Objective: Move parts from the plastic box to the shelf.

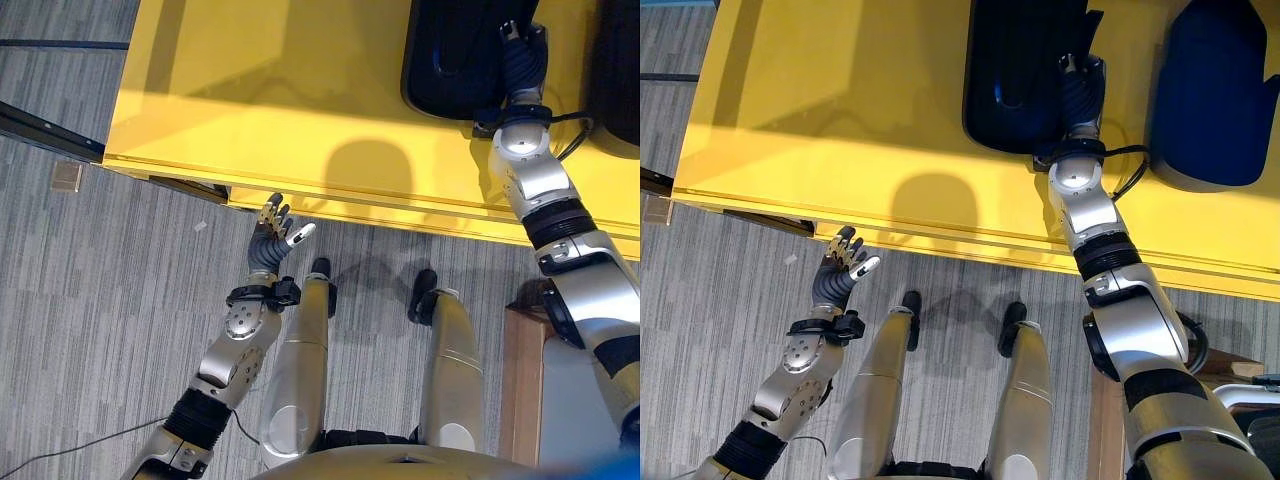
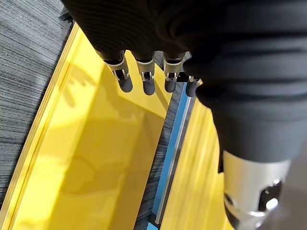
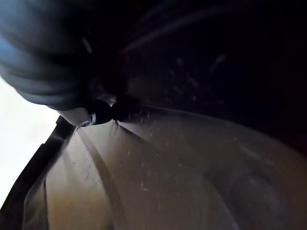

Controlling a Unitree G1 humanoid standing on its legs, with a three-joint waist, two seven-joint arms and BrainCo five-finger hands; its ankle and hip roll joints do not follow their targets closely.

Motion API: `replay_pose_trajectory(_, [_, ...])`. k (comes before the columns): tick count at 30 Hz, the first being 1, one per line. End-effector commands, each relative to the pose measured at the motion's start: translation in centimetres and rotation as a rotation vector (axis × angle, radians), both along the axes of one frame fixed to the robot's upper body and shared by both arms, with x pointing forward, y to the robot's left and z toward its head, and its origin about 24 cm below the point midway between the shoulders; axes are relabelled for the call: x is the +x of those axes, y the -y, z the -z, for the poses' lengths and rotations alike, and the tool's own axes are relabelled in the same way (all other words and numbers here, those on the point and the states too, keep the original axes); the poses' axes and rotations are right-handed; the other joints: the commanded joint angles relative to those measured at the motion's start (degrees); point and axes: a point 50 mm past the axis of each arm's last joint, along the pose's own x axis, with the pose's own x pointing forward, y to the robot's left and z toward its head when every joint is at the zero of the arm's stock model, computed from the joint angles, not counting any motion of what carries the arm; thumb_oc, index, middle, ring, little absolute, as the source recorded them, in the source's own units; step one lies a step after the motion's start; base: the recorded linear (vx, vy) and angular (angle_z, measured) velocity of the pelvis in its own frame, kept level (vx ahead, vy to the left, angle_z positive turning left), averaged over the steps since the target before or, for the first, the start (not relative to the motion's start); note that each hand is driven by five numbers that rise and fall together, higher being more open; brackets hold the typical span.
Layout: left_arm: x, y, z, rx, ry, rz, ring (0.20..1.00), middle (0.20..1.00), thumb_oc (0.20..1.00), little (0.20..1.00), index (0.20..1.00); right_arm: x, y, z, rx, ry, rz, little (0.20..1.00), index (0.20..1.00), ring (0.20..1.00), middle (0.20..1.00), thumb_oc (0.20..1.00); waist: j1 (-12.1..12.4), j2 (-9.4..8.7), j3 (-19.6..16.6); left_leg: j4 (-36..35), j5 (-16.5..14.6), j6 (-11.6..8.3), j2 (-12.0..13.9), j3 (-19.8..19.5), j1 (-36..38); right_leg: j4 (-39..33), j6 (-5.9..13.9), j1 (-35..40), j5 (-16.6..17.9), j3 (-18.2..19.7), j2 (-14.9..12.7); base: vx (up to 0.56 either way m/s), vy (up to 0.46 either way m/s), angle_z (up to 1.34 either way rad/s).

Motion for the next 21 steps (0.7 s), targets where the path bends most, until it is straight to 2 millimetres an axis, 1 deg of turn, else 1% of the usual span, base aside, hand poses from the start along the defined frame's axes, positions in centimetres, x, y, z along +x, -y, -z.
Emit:
replay_pose_trajectory(1, [0.07, 0.01, -2.55, -0.036, 0.144, -0.012, 1.0, 1.0, 1.0, 1.0, 1.0, -0.34, 1.41, 10.27, 0.03, -0.37, 0.045, 0.2, 0.2, 0.2, 0.2, 0.2, 0.4, 2.42, 2.0, -1.6, -1.4, 0.68, 0.6, -2.3, -2.3, 3.6, -0.73, 0.8, -7.5, -0.9, -0.1, 0.0, 0.0, 0.0])
replay_pose_trajectory(8, [-0.01, -0.07, -2.41, -0.036, 0.137, -0.014, 1.0, 1.0, 1.0, 1.0, 1.0, -0.53, 1.64, 10.77, 0.032, -0.381, 0.054, 0.2, 0.2, 0.2, 0.2, 0.2, 0.2, 2.41, 2.0, -1.1, -1.5, 0.72, 0.7, -2.3, -2.7, 3.9, -0.65, 0.4, -7.5, -0.9, -0.1, 0.0, 0.0, 0.0])
replay_pose_trajectory(10, [0.0, -0.12, -2.42, -0.036, 0.137, -0.014, 1.0, 1.0, 1.0, 1.0, 1.0, -0.49, 1.6, 10.48, 0.022, -0.372, 0.053, 0.2, 0.2, 0.2, 0.2, 0.2, 0.2, 2.39, 2.0, -1.2, -1.5, 0.72, 0.7, -2.3, -2.6, 3.7, -0.62, 0.5, -7.4, -0.9, -0.1, 0.0, 0.0, 0.0])
replay_pose_trajectory(11, [-0.01, -0.16, -2.43, -0.034, 0.137, -0.015, 1.0, 1.0, 1.0, 1.0, 1.0, -0.46, 1.61, 10.39, 0.021, -0.371, 0.053, 0.256, 0.256, 0.256, 0.256, 0.256, 0.2, 2.38, 2.0, -1.2, -1.5, 0.72, 0.6, -2.3, -2.6, 3.7, -0.62, 0.5, -7.4, -0.9, -0.1, 0.0, 0.0, 0.0])
replay_pose_trajectory(12, [-0.01, -0.23, -2.47, -0.033, 0.139, -0.017, 1.0, 1.0, 1.0, 1.0, 1.0, -0.43, 1.61, 10.35, 0.021, -0.371, 0.052, 0.495, 0.495, 0.495, 0.495, 0.495, 0.2, 2.38, 2.0, -1.2, -1.5, 0.7, 0.7, -2.3, -2.6, 3.7, -0.61, 0.5, -7.4, -0.9, -0.1, 0.0, 0.0, 0.0])
replay_pose_trajectory(13, [0.01, -0.23, -2.47, -0.033, 0.138, -0.018, 1.0, 1.0, 1.0, 1.0, 1.0, -0.41, 1.58, 10.31, 0.037, -0.369, 0.05, 1.0, 1.0, 1.0, 1.0, 1.0, 0.2, 2.3, 2.0, -1.3, -1.5, 0.69, 0.7, -2.3, -2.5, 3.6, -0.6, 0.6, -7.3, -0.9, -0.1, 0.0, 0.0, 0.0])
replay_pose_trajectory(16, [0.0, -0.24, -2.43, -0.034, 0.136, -0.018, 1.0, 1.0, 1.0, 1.0, 1.0, -0.38, 1.64, 10.36, 0.05, -0.374, 0.05, 1.0, 1.0, 1.0, 1.0, 1.0, 0.3, 2.26, 2.0, -1.4, -1.5, 0.67, 0.7, -2.3, -2.4, 3.6, -0.59, 0.6, -7.3, -1.0, -0.1, 0.0, 0.0, 0.0])
replay_pose_trajectory(19, [0.05, -0.24, -2.47, -0.036, 0.136, -0.02, 1.0, 1.0, 1.0, 1.0, 1.0, -0.57, 1.13, 10.16, 0.077, -0.342, 0.032, 1.0, 1.0, 1.0, 1.0, 1.0, 0.0, 2.01, 2.0, -1.5, -1.4, 0.65, 0.8, -2.4, -2.5, 3.4, -0.65, 0.6, -7.2, -0.9, 0.1, 0.0, 0.0, 0.0])
replay_pose_trajectory(21, [0.09, -0.36, -2.41, -0.037, 0.133, -0.031, 1.0, 1.0, 1.0, 1.0, 1.0, -0.93, 0.83, 10.41, 0.118, -0.324, 0.014, 1.0, 1.0, 1.0, 1.0, 1.0, -0.3, 1.86, 2.0, -1.5, -1.4, 0.69, 0.8, -2.2, -2.5, 3.4, -0.66, 0.6, -7.2, -0.9, 0.1, 0.0, 0.0, 0.0])
